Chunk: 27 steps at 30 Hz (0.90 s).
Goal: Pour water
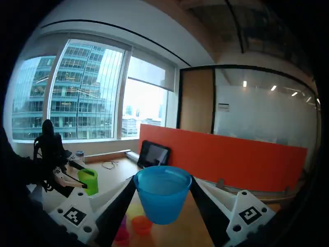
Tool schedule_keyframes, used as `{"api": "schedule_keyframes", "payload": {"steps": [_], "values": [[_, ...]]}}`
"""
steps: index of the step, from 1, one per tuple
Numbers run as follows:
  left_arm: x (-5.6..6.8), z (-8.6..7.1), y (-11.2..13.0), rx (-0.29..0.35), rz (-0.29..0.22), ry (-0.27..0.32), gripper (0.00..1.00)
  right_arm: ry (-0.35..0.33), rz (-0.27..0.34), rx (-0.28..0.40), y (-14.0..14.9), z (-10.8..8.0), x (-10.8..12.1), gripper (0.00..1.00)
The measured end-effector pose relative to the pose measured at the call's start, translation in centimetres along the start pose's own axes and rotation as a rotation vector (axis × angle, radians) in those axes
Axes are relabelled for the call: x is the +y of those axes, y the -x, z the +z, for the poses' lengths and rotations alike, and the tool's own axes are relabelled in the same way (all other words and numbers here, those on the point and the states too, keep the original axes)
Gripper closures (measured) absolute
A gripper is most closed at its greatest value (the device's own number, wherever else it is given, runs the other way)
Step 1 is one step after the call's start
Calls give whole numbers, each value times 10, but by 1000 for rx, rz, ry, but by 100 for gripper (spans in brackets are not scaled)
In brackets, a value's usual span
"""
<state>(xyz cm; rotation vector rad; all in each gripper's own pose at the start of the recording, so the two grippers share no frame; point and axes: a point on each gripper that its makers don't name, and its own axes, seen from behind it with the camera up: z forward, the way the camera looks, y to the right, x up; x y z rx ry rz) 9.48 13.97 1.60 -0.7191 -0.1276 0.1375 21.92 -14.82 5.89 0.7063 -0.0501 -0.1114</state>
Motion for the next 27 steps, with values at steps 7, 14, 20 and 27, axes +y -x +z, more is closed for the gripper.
{"api": "schedule_keyframes", "payload": {"steps": [7,14,20,27], "values": [[0,1,16,-42,3,4,14,-16,14,-41,30,-3,-2,6],[0,4,38,-104,9,14,14,-41,15,-115,71,-7,-5,6],[2,8,57,-163,16,27,14,-69,17,-182,105,-11,-11,5],[4,12,83,-244,30,45,14,-100,19,-246,135,-14,-18,5]]}}
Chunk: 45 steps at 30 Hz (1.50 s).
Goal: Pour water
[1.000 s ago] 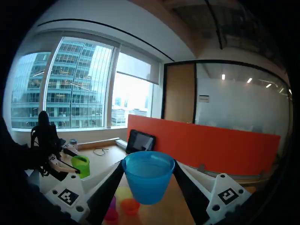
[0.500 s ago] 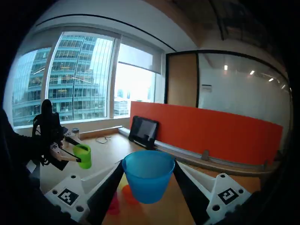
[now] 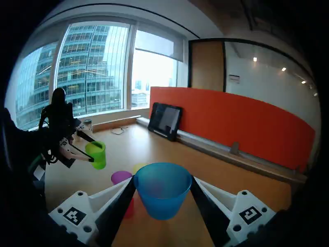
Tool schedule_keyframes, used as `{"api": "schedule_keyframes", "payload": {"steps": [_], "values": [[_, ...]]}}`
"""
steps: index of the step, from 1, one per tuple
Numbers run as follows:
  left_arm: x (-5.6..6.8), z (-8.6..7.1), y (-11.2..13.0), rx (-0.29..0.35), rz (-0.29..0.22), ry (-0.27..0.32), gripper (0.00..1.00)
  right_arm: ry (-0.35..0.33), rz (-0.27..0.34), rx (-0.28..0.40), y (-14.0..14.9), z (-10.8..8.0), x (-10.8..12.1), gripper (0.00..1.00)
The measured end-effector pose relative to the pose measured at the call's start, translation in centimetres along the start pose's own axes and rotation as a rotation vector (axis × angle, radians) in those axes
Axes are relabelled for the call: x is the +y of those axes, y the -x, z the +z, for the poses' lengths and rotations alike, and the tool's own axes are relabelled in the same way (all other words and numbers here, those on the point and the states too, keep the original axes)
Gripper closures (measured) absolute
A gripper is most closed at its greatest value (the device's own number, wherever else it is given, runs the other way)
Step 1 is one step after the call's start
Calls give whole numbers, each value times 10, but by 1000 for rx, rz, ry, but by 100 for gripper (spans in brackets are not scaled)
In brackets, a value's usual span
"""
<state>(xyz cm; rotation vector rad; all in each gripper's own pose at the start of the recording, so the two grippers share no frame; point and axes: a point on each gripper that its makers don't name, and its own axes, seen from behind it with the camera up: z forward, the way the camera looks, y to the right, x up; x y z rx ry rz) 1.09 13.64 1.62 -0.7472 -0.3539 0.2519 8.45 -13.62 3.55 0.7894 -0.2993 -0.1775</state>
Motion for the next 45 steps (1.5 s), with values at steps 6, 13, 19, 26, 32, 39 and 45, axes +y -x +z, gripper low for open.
{"api": "schedule_keyframes", "payload": {"steps": [6,13,19,26,32,39,45], "values": [[1,6,19,-52,3,14,14,-22,14,-53,27,6,-4,5],[1,13,36,-101,-4,34,14,-43,5,-120,59,12,-10,5],[2,20,52,-147,-1,52,14,-58,-4,-171,84,17,-14,5],[3,28,66,-179,-7,64,14,-79,-23,-215,105,24,-21,5],[2,32,74,-190,-24,71,14,-93,-32,-245,120,29,-28,5],[3,36,81,-198,-31,78,14,-104,-20,-266,132,31,-33,5],[2,37,83,-193,-41,80,14,-109,-17,-273,136,32,-35,5]]}}
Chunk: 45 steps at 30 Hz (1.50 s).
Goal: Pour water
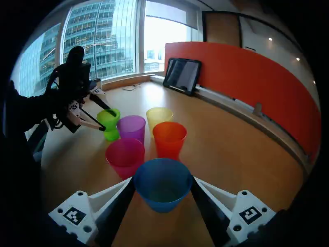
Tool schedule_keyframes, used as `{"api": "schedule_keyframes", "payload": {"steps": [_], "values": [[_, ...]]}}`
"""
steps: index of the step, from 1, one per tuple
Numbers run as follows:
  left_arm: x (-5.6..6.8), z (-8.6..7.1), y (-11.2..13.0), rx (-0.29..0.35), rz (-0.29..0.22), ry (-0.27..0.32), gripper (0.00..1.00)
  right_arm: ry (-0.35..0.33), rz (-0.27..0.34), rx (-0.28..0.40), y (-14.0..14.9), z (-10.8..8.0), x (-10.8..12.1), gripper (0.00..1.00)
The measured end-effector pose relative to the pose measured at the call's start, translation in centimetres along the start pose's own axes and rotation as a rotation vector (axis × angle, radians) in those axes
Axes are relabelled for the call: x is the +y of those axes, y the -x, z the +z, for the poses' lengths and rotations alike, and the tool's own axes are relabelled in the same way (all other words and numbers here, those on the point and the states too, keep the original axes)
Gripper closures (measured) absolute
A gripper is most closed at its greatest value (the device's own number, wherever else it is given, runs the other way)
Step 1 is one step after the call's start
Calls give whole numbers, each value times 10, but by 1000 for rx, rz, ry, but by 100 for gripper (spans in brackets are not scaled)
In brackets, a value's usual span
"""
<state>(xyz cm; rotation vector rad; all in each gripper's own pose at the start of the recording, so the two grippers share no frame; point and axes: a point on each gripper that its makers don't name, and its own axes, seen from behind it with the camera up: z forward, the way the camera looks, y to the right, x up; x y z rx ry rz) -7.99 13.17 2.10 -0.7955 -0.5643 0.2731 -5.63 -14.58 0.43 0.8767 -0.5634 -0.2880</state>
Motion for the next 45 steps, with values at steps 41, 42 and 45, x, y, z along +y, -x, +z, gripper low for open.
{"api": "schedule_keyframes", "payload": {"steps": [41,42,45], "values": [[1,-25,8,24,-92,-10,3,24,43,-21,21,0,-7,0],[1,-26,8,26,-94,-11,3,26,45,-20,20,-1,-8,0],[1,-31,9,33,-100,-23,3,30,53,-10,18,-6,-9,0]]}}
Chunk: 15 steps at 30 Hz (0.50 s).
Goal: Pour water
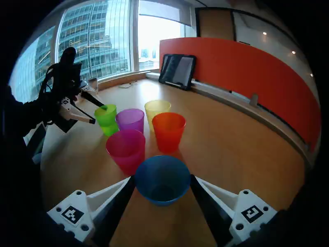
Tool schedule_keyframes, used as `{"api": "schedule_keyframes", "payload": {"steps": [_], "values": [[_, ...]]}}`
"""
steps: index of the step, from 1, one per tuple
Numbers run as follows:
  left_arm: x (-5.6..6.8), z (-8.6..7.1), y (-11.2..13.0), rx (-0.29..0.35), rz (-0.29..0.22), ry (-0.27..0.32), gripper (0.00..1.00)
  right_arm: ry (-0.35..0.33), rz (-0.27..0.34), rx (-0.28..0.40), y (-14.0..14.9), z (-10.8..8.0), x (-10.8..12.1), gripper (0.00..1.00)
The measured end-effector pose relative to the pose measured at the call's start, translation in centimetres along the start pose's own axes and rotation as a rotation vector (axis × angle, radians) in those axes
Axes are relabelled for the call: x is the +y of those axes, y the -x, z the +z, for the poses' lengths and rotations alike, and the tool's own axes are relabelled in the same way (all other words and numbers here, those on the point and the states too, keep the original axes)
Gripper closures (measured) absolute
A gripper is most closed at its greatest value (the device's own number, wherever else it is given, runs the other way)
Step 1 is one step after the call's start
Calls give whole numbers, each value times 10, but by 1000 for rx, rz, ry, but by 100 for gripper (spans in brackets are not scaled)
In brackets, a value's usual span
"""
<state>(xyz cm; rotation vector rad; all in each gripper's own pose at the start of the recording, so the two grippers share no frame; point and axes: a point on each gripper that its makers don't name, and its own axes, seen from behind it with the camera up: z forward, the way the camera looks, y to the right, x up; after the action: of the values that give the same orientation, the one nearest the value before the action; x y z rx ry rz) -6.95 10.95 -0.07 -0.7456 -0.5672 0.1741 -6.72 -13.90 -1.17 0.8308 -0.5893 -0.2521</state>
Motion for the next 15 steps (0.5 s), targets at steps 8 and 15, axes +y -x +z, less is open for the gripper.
{"api": "schedule_keyframes", "payload": {"steps": [8,15], "values": [[-1,-20,3,27,-20,-40,3,21,5,8,6,-21,-3,0],[-5,-42,5,67,-46,-86,3,58,22,32,11,-43,-3,0]]}}
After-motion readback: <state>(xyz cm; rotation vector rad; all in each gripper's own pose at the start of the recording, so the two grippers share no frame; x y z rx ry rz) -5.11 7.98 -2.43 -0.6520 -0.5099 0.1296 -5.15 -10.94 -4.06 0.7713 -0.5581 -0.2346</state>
